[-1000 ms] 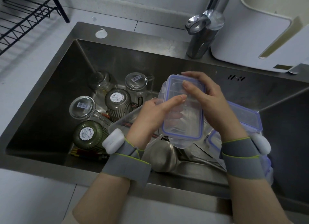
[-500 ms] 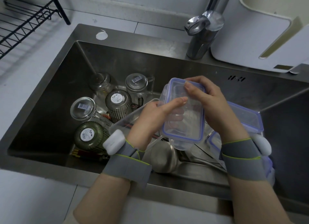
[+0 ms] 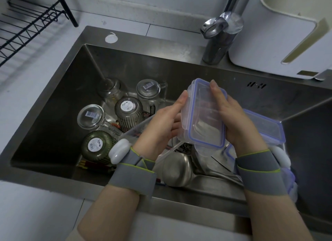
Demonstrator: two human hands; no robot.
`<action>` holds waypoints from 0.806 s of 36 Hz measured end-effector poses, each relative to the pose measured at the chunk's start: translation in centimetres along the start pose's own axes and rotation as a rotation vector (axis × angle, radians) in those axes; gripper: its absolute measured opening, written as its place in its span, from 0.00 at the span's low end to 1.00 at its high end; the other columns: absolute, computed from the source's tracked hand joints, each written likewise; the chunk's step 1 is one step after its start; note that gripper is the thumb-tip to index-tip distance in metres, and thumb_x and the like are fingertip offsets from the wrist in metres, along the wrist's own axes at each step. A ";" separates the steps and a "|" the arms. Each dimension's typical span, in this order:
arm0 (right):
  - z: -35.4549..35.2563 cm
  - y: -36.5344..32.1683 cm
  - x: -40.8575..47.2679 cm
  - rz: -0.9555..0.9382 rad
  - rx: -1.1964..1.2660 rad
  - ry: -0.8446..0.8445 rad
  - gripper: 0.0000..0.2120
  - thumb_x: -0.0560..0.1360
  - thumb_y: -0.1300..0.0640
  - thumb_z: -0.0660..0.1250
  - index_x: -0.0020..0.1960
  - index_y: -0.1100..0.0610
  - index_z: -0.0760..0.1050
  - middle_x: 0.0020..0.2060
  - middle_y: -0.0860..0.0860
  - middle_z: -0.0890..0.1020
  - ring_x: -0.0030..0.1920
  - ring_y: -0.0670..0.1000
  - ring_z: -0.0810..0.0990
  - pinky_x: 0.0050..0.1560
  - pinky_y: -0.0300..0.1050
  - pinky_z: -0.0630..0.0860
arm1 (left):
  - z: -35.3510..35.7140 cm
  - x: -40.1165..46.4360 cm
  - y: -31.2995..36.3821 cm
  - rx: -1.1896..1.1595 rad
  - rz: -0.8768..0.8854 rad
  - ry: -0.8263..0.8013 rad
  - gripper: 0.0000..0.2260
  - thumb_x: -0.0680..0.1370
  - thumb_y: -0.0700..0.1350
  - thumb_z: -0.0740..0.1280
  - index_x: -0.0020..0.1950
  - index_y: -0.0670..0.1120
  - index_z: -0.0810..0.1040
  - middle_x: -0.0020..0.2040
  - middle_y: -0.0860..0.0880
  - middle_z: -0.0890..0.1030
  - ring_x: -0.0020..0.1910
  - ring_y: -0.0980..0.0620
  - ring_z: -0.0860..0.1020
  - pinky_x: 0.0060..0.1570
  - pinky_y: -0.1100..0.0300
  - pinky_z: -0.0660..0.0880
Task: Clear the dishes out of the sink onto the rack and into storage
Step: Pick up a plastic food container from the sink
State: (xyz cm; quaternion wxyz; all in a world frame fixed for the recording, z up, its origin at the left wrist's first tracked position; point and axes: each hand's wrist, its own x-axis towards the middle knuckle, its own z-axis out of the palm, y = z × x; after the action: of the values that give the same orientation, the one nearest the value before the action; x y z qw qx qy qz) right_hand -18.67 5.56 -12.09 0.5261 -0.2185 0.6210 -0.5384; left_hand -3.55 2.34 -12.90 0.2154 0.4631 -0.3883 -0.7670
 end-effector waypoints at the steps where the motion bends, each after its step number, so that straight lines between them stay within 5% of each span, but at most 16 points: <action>1: 0.0 0.0 0.0 0.008 -0.003 0.002 0.19 0.76 0.42 0.65 0.56 0.56 0.78 0.42 0.51 0.86 0.41 0.48 0.86 0.33 0.38 0.79 | 0.0 0.0 0.0 -0.012 0.004 -0.003 0.30 0.72 0.65 0.64 0.57 0.41 0.81 0.50 0.36 0.80 0.46 0.42 0.75 0.40 0.60 0.75; 6: 0.2 0.1 0.0 0.002 -0.004 -0.009 0.19 0.76 0.43 0.65 0.57 0.57 0.78 0.39 0.49 0.86 0.40 0.48 0.86 0.34 0.38 0.79 | 0.0 -0.1 0.0 -0.030 0.055 0.012 0.37 0.67 0.65 0.67 0.61 0.36 0.77 0.49 0.42 0.69 0.46 0.43 0.66 0.40 0.56 0.65; 12: 0.2 0.1 -0.1 0.015 0.016 0.016 0.19 0.76 0.43 0.65 0.57 0.57 0.78 0.40 0.50 0.86 0.41 0.49 0.86 0.35 0.39 0.80 | 0.0 0.1 -0.2 0.035 0.072 0.026 0.33 0.74 0.64 0.64 0.60 0.35 0.78 0.39 0.44 0.77 0.36 0.48 0.77 0.38 0.62 0.75; 16: 0.7 0.2 -0.1 0.058 0.104 0.094 0.20 0.76 0.44 0.66 0.58 0.60 0.77 0.47 0.55 0.86 0.46 0.53 0.86 0.42 0.47 0.83 | 0.3 0.2 -0.1 0.077 0.075 -0.015 0.24 0.77 0.63 0.61 0.61 0.48 0.81 0.53 0.48 0.84 0.52 0.51 0.83 0.55 0.57 0.78; 19: 0.6 0.1 0.1 0.089 0.252 0.217 0.23 0.77 0.45 0.65 0.62 0.63 0.75 0.53 0.59 0.84 0.51 0.56 0.84 0.52 0.54 0.81 | 0.5 0.1 0.0 0.074 0.071 -0.025 0.19 0.76 0.62 0.62 0.58 0.51 0.81 0.52 0.50 0.85 0.51 0.54 0.83 0.51 0.62 0.80; 22: 0.0 -0.1 0.3 0.099 0.392 0.272 0.24 0.79 0.46 0.63 0.66 0.62 0.73 0.58 0.60 0.81 0.57 0.57 0.81 0.60 0.59 0.76 | 0.6 0.0 -0.2 0.109 0.067 -0.026 0.26 0.71 0.61 0.69 0.63 0.45 0.77 0.57 0.48 0.83 0.54 0.53 0.82 0.56 0.59 0.79; 29: -0.3 0.0 0.7 0.146 0.480 0.247 0.24 0.79 0.46 0.61 0.69 0.60 0.71 0.61 0.60 0.79 0.61 0.59 0.79 0.63 0.60 0.74 | 0.2 0.2 -0.5 0.019 0.146 0.007 0.21 0.67 0.55 0.75 0.56 0.48 0.79 0.48 0.53 0.86 0.50 0.57 0.83 0.50 0.65 0.80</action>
State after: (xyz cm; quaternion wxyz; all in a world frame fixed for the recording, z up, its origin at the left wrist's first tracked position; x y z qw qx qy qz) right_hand -19.19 5.13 -12.39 0.5205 0.0248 0.5491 -0.6534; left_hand -3.84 2.59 -13.32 0.2678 0.4381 -0.4275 -0.7440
